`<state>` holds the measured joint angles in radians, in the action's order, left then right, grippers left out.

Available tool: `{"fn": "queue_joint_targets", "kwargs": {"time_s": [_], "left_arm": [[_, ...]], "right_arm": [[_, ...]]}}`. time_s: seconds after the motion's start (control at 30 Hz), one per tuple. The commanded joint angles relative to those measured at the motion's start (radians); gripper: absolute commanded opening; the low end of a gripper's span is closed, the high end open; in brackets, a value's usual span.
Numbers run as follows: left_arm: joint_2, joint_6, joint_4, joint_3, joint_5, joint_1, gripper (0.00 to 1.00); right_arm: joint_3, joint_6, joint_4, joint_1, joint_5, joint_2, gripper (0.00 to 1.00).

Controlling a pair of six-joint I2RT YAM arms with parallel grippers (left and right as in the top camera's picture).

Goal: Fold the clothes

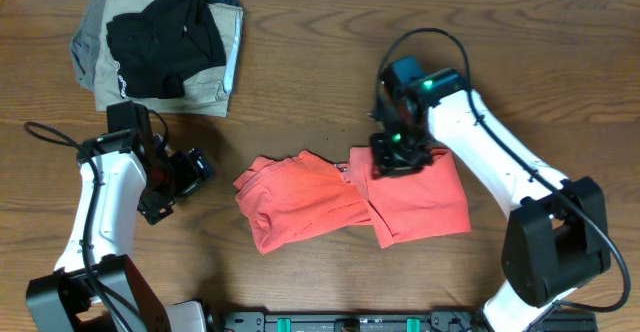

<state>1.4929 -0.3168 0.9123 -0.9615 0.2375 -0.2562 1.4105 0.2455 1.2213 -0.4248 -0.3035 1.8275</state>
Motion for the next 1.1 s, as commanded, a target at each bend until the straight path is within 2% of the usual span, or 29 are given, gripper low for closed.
{"fn": "queue_joint_targets", "kwargs": {"time_s": [0.0, 0.1, 0.23, 0.43, 0.57, 0.77, 0.87, 0.97, 1.07], "left_arm": [[0.003, 0.009, 0.002, 0.009, 0.005, 0.0, 1.0], [0.003, 0.009, 0.0, 0.009, 0.005, 0.0, 1.0], [0.003, 0.009, -0.001, 0.009, 0.005, 0.0, 1.0], [0.003, 0.009, -0.001, 0.009, 0.005, 0.0, 1.0], [0.003, 0.009, -0.002, 0.009, 0.005, 0.0, 1.0], [0.003, 0.009, -0.002, 0.009, 0.005, 0.0, 1.0], [0.003, 0.01, -0.001, 0.009, 0.005, -0.001, 1.0], [0.003, 0.01, -0.001, 0.009, 0.005, 0.0, 1.0], [0.003, 0.01, -0.001, 0.009, 0.005, 0.0, 1.0]], "right_arm": [[-0.04, -0.027, 0.009, 0.009, 0.147, -0.015, 0.25], [-0.122, -0.026, -0.045, -0.006, 0.124, -0.015, 0.15], [-0.242, -0.025, -0.18, -0.042, -0.021, -0.015, 0.08], [-0.336, 0.039, -0.323, -0.124, -0.098, -0.015, 0.08], [-0.337, 0.075, -0.373, -0.18, -0.122, -0.015, 0.08], [-0.323, 0.109, -0.484, -0.217, -0.258, -0.015, 0.06], [-0.263, 0.083, -0.437, -0.199, -0.299, -0.016, 0.02], [-0.169, 0.032, -0.303, -0.162, -0.286, -0.017, 0.01], [-0.069, -0.008, -0.122, -0.117, -0.169, -0.017, 0.01]]}}
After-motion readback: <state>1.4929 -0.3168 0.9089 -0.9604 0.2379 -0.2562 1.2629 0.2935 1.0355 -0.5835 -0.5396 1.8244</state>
